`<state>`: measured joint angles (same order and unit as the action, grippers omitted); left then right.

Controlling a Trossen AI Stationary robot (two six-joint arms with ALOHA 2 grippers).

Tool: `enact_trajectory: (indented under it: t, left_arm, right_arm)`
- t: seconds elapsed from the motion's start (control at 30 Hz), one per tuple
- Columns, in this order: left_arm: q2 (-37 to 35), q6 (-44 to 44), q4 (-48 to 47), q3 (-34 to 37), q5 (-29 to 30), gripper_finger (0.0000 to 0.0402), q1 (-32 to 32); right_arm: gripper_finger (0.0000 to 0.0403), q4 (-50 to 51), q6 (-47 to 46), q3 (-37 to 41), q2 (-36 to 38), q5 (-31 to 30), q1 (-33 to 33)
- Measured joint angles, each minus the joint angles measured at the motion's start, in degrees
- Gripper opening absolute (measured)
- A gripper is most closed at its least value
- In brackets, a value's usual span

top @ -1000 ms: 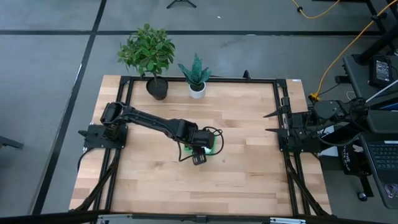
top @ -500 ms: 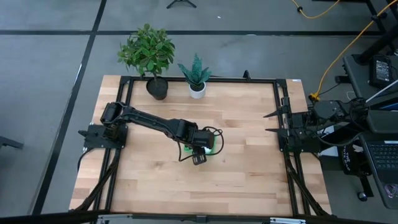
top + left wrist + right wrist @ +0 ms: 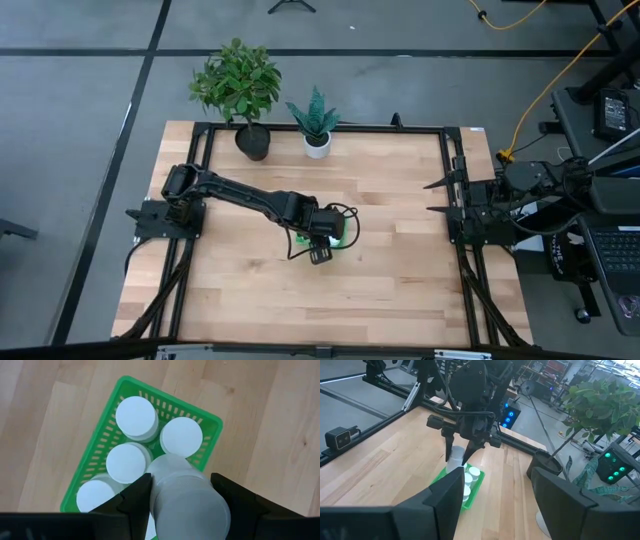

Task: Pick and place pill bottles into a basket
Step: Put the pill bottle into the bin

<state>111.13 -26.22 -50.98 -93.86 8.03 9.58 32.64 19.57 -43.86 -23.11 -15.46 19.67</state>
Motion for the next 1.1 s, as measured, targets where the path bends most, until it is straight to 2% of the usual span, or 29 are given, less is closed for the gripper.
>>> enact_trajectory:
  t: [0.2, 0.43, 1.0, 1.1]
  left_arm:
    - [0.0, 0.0, 0.1, 0.3, 0.0, 0.0177, 0.0]
    - [0.1, -2.4, 1.7, 4.4, -1.5, 0.0177, 0.0]
    - [0.4, -0.5, 5.0, 4.5, -1.8, 0.0177, -1.1]
    - [1.3, -0.3, 5.0, 4.5, -3.4, 0.0177, -1.1]
  right_arm:
    - [0.0233, 0.0, 0.0, 0.0, 0.0, 0.0, 0.0]
    - [0.0233, 0.0, 0.0, 0.0, 0.0, 0.0, 0.0]
    - [0.0233, 0.0, -0.5, 0.0, 0.0, 0.0, 0.0]
    - [0.0233, 0.0, -0.5, 0.0, 0.0, 0.0, 0.0]
